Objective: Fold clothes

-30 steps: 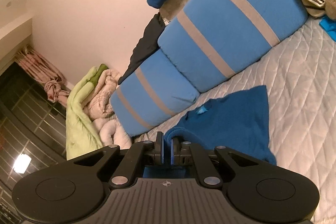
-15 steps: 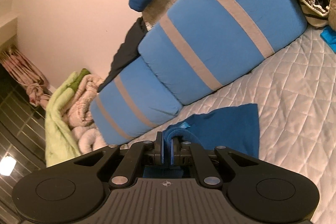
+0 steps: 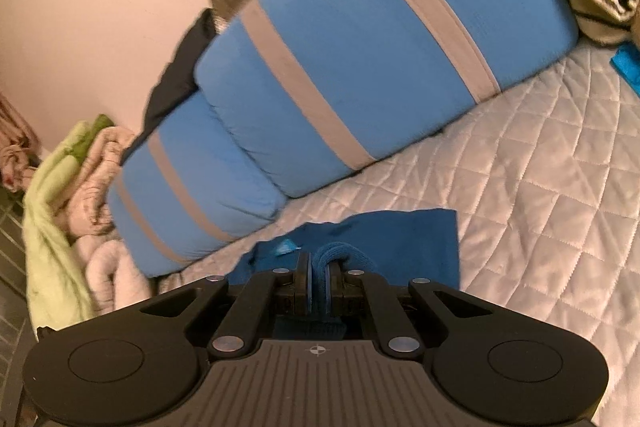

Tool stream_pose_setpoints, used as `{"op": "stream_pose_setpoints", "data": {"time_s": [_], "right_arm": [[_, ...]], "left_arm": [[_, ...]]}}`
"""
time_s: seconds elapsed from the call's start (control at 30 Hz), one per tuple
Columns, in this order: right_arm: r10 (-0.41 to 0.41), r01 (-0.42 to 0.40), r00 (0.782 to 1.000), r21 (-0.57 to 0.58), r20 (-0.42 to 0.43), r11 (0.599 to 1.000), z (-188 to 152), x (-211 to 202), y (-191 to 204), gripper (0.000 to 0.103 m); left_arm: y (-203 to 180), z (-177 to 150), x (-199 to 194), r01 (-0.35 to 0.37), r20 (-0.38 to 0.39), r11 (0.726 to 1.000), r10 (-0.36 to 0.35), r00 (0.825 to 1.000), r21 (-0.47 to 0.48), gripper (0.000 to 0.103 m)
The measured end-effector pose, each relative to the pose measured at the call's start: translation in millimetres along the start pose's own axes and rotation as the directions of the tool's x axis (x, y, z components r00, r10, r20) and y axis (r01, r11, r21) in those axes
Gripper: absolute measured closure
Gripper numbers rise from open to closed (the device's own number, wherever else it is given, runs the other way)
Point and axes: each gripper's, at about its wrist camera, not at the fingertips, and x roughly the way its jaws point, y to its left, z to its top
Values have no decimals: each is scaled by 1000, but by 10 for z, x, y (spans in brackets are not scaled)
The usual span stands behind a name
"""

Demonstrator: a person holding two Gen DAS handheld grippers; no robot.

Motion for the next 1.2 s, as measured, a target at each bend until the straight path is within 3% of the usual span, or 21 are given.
{"op": "stream_pose_setpoints", "data": {"time_s": [0.47, 0.53, 0.63, 0.67, 0.7, 0.77, 0.93, 1.1, 1.13, 1.2], "right_arm": [[-121, 120, 989, -11, -82, 993, -1, 789, -402, 94], [-149, 148, 983, -14, -111, 989, -9, 852, -433, 87], [-146, 151, 981, 26, -130, 988, -36, 857, -483, 55], [-130, 136, 984, 45, -124, 990, -49, 822, -492, 39], [-115, 122, 987, 59, -116, 991, -59, 778, -489, 33], [-78, 88, 989, 83, -124, 993, -78, 701, -477, 32], [-16, 38, 981, 110, -191, 993, -164, 588, -390, 32], [-33, 63, 971, 121, -236, 991, -303, 610, -325, 33], [-42, 74, 971, 128, -236, 989, -327, 632, -319, 33], [-59, 95, 967, 136, -246, 986, -357, 696, -304, 39]], "left_arm": [[412, -52, 701, -128, -118, 991, 123, 985, -31, 92], [446, -65, 742, -137, -126, 990, 131, 983, -45, 90], [561, -89, 769, -103, -155, 984, 80, 985, -146, 73], [607, -110, 759, -74, -159, 980, 45, 986, -186, 67], [637, -134, 737, -49, -157, 975, 14, 987, -216, 64], [678, -177, 673, -31, -162, 969, -9, 987, -245, 56], [650, -280, 541, -29, -212, 972, -21, 977, -231, 56], [561, -338, 531, -60, -247, 980, 12, 969, -187, 58], [561, -344, 532, -59, -244, 979, 10, 970, -196, 61], [568, -344, 541, -57, -248, 974, 1, 969, -220, 78]]}}
